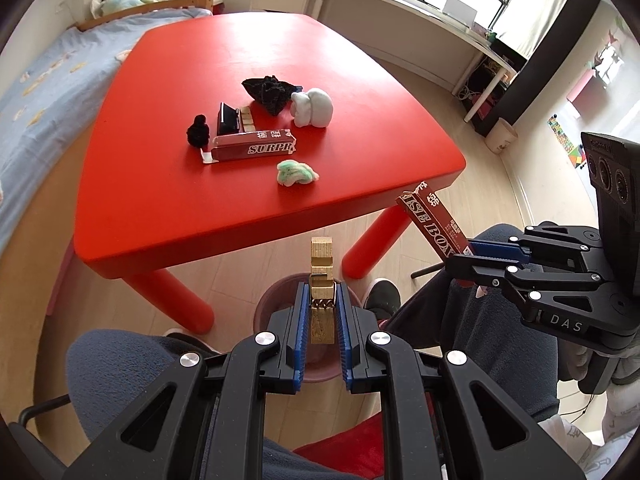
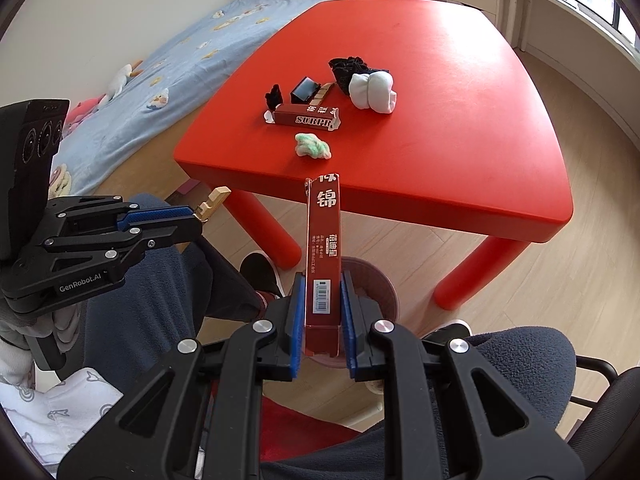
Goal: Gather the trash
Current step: 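Carry the red box over the pink wastebasket and open the right gripper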
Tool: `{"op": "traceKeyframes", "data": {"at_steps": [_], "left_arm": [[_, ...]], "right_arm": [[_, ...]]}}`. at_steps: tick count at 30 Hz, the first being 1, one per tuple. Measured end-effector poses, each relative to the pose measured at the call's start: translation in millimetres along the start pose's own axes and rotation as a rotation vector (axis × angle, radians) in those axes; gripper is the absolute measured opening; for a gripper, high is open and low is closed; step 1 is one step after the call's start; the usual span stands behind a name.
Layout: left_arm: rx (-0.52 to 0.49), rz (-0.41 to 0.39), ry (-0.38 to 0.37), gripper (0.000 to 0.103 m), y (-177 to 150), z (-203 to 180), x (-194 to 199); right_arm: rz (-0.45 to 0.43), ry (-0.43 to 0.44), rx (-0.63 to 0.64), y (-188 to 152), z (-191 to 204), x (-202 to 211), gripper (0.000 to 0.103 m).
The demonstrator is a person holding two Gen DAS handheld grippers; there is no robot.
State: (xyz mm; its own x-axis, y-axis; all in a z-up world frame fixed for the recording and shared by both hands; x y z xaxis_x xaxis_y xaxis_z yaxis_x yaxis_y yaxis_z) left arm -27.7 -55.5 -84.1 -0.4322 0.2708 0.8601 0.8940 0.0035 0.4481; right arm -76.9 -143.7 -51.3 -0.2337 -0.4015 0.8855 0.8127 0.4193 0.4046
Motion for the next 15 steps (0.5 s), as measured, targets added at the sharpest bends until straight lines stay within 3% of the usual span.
{"op": "traceKeyframes", "data": {"at_steps": [7, 8, 9, 10, 12, 14, 15], "left_arm": [[-0.004, 0.004, -0.010, 0.014, 3, 0, 0], [-0.006, 0.003, -0.013, 0.018, 3, -1, 0], [-0.007, 0.004, -0.012, 0.028, 4, -1, 0], [-0.003, 0.001, -0.002, 0.038, 4, 1, -1], [0.011, -0.013, 0.005, 0.071, 5, 5, 1], [0.022, -0.038, 0.032, 0.091, 7, 9, 4], [0.024, -0.047, 0.043, 0.091, 8, 11, 6]], "right_arm": [[0.009, 0.017, -0.001, 0, -2, -3, 0.019], [0.011, 0.015, -0.001, 0, -3, -3, 0.034], [0.008, 0.008, -0.005, 0, -4, -3, 0.047], [0.002, 0.000, -0.010, 0, -6, -3, 0.069], [-0.008, -0.006, -0.023, 1, -10, -1, 0.078], [-0.008, -0.024, -0.034, 2, -14, -1, 0.090], [-0.012, -0.026, -0.039, 2, -15, 0, 0.091]]}}
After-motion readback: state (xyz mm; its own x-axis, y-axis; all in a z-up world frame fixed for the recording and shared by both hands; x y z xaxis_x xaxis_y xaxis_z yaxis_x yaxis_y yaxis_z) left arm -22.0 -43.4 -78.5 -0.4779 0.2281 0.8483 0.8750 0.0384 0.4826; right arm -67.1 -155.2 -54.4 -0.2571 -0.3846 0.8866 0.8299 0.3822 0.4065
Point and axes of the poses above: each gripper's, at about its wrist camera, not at the fingertips, and x roughly against the way its jaws point, z to its left, y to its top, the point moved 5 cm from there along -x, roughly the way its jaws point, and after that the axes turned 1 degree about z, right-handed, at the moved point
